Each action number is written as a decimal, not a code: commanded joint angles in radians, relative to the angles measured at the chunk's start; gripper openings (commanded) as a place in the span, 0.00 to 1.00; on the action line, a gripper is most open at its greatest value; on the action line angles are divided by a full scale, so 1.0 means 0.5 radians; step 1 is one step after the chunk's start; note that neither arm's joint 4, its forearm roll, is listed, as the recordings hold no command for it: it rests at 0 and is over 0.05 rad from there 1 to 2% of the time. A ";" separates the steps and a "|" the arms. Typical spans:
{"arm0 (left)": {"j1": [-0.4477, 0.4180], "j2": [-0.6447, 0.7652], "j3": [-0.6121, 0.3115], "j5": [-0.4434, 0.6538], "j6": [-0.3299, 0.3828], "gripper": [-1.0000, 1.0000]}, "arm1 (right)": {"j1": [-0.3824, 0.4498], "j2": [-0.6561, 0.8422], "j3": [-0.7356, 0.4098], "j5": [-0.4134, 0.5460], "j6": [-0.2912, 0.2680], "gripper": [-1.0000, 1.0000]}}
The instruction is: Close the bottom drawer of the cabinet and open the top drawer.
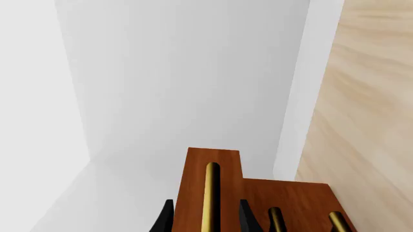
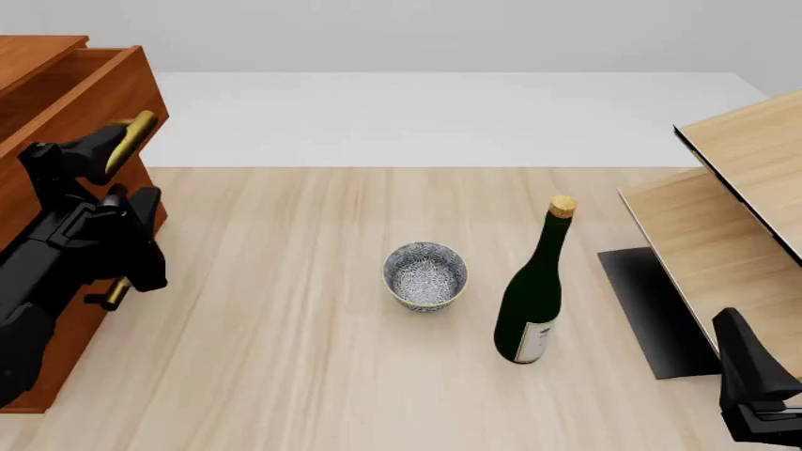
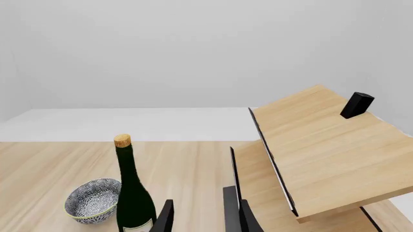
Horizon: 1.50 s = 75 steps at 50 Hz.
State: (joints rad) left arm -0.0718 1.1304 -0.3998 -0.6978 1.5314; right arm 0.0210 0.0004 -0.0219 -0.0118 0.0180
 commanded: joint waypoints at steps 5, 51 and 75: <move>-0.083 -0.047 -0.020 0.085 -0.050 1.00 | -0.002 0.000 -0.005 0.003 0.006 1.00; -0.299 -0.340 -0.976 1.203 -0.961 1.00 | 0.005 0.000 -0.003 -0.004 0.014 1.00; -0.304 -0.124 -2.074 2.296 -2.457 1.00 | 0.008 0.000 -0.004 -0.002 0.021 1.00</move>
State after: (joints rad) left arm -0.2130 0.9958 -1.1330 0.1480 0.7117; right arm 0.0251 0.0009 -0.0246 -0.0133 0.0262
